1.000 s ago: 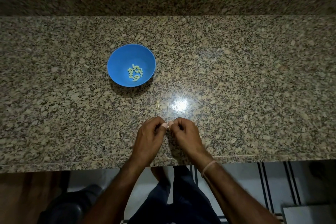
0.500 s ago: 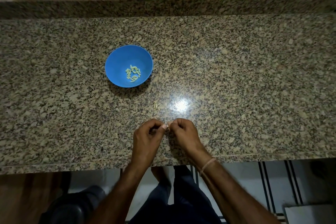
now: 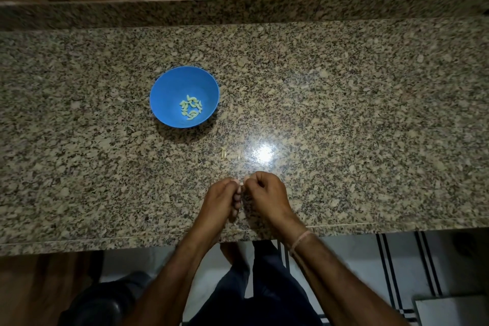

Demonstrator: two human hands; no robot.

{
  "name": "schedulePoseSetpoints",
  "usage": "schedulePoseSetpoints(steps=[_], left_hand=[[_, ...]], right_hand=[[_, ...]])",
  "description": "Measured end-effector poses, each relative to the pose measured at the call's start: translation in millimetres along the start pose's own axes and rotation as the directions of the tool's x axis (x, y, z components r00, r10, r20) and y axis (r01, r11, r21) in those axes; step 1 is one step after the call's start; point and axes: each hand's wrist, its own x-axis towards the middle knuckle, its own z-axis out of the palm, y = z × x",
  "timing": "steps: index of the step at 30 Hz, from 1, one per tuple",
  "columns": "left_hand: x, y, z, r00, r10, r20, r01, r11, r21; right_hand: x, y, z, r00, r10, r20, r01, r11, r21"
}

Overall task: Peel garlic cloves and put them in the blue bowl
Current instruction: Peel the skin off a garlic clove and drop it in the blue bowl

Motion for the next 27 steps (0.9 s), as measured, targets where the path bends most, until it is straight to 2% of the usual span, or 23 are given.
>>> schedulePoseSetpoints(steps=[1,3,5,7,8,9,10,11,12,13,14,15,16,17,18,19,20,21,23,25,27], left_hand=[[-0.7,-1.3,-1.9,0.991,0.131,-0.033,-0.125,0.981,0.150],[-0.6,-4.1,-5.0,0.916,0.397,-0.061,-0.332,0.834,0.442],[-2.3,0.4,-5.2,0.873,0.476,-0.108,-0.387,0.810,0.441],[-2.5,3.4,-4.5,0.873,0.469,-0.135,-0.387,0.834,0.393],[-2.8,5.1,-4.2,0.878,0.461,-0.126,-0.383,0.837,0.392],[-2.4,5.6,-4.0,0.894,0.437,-0.102,-0.365,0.840,0.401],[-0.8,4.5,-3.1,0.920,0.382,-0.082,-0.323,0.862,0.391],[1.0,2.8,-1.8,0.952,0.298,-0.072,-0.257,0.904,0.341],[2.7,2.1,0.1,0.977,0.203,-0.064,-0.183,0.954,0.235],[4.0,1.7,1.8,0.991,0.118,-0.055,-0.110,0.985,0.134],[4.7,0.5,3.5,0.996,0.068,-0.057,-0.064,0.995,0.083],[4.0,-0.1,5.3,0.993,0.089,-0.076,-0.080,0.991,0.106],[3.2,-0.5,5.8,0.979,0.178,-0.101,-0.153,0.965,0.214],[2.5,-1.6,4.9,0.943,0.315,-0.110,-0.251,0.887,0.388],[1.7,-2.4,3.7,0.892,0.444,-0.084,-0.328,0.764,0.555],[1.5,-2.9,3.1,0.847,0.530,-0.051,-0.371,0.657,0.656],[2.0,-2.3,2.7,0.821,0.570,-0.033,-0.396,0.609,0.687],[2.5,-1.3,2.6,0.814,0.580,-0.041,-0.403,0.614,0.679],[4.3,-0.1,1.7,0.831,0.546,-0.108,-0.389,0.709,0.589],[3.2,4.5,0.6,0.864,0.470,-0.183,-0.351,0.821,0.450],[1.5,10.9,-0.5,0.891,0.398,-0.221,-0.302,0.880,0.366]], right_hand=[[-0.2,-0.5,-1.9,0.995,0.085,0.054,-0.090,0.990,0.112],[-0.1,-3.9,-5.1,0.946,0.259,0.193,-0.312,0.888,0.338],[0.3,-5.7,-5.1,0.897,0.350,0.269,-0.438,0.787,0.436],[1.2,-5.8,-4.4,0.884,0.373,0.281,-0.466,0.741,0.483],[0.7,-5.6,-4.0,0.906,0.348,0.242,-0.423,0.781,0.460],[-0.6,-4.2,-3.5,0.946,0.280,0.164,-0.322,0.872,0.370],[-1.5,-1.9,-3.2,0.984,0.168,0.060,-0.177,0.965,0.192],[-2.4,0.1,-3.0,0.999,0.018,-0.029,-0.019,0.999,-0.033],[-2.1,1.7,-1.3,0.991,-0.114,-0.074,0.098,0.977,-0.192],[-1.3,1.7,0.3,0.978,-0.187,-0.090,0.160,0.955,-0.250],[-0.9,0.7,1.8,0.975,-0.200,-0.096,0.171,0.955,-0.244],[0.3,-0.5,2.5,0.983,-0.156,-0.092,0.137,0.972,-0.192],[1.7,-2.2,2.7,0.994,-0.069,-0.080,0.061,0.994,-0.093],[1.9,-4.8,2.3,0.998,0.035,-0.053,-0.033,0.999,0.035],[1.3,-7.0,1.7,0.990,0.138,-0.014,-0.134,0.977,0.165],[-0.1,-9.2,0.9,0.973,0.226,0.043,-0.229,0.932,0.281],[-1.6,-11.4,0.6,0.954,0.282,0.102,-0.300,0.879,0.370],[-2.9,-13.0,0.4,0.940,0.308,0.144,-0.340,0.838,0.427],[-3.5,-12.1,1.2,0.946,0.281,0.162,-0.325,0.821,0.469],[-3.0,-9.2,2.0,0.976,0.177,0.129,-0.215,0.878,0.428],[-1.4,-9.6,-0.5,0.990,0.098,0.106,-0.129,0.928,0.348]])
